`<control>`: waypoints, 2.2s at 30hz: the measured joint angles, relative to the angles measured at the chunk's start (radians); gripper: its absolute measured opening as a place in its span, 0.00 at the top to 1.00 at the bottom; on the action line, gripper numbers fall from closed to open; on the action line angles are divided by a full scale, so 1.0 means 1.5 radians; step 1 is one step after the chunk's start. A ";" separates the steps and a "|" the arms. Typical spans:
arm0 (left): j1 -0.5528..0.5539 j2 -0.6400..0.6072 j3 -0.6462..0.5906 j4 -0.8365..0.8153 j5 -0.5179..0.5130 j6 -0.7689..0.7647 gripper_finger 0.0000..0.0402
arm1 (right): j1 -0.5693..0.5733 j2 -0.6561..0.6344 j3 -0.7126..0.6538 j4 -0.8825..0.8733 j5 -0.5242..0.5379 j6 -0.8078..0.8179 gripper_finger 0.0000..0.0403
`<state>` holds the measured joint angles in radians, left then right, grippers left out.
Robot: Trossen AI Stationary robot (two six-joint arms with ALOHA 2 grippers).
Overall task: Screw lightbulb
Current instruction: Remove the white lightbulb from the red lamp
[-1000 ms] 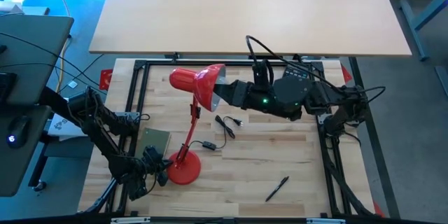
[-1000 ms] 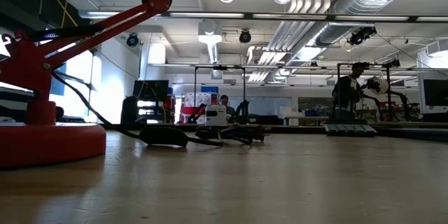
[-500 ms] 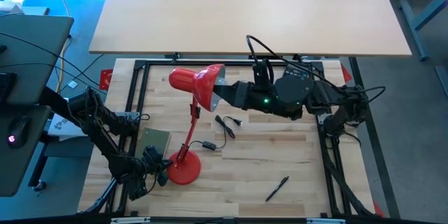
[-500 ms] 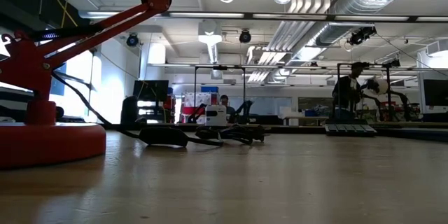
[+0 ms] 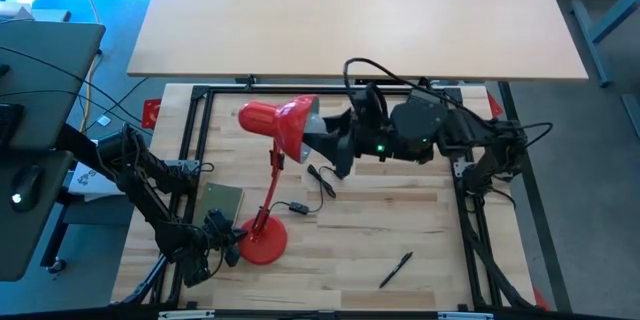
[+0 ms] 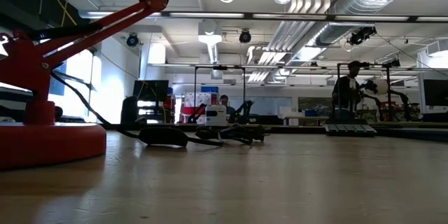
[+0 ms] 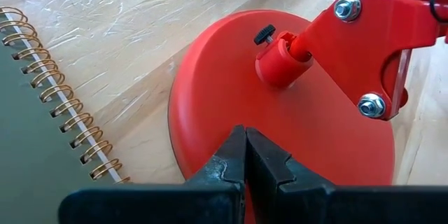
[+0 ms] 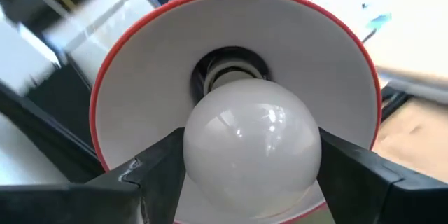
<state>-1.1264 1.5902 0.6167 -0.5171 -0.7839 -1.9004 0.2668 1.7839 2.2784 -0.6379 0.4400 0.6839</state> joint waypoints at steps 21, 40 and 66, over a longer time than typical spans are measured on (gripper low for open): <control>-0.009 0.000 0.000 0.026 0.004 0.000 1.00 | 0.026 0.001 -0.002 0.030 0.069 -0.932 0.33; -0.009 -0.095 -0.002 0.043 0.095 0.076 1.00 | 0.050 0.030 -0.002 0.025 0.193 -1.576 0.33; -0.009 -0.109 -0.001 0.039 0.163 0.012 1.00 | 0.056 0.035 -0.001 0.047 0.118 -1.581 0.32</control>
<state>-1.1400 1.4267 0.6159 -0.4589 -0.5395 -1.8820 0.3508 1.8366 2.2765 -0.5673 0.6165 -1.6881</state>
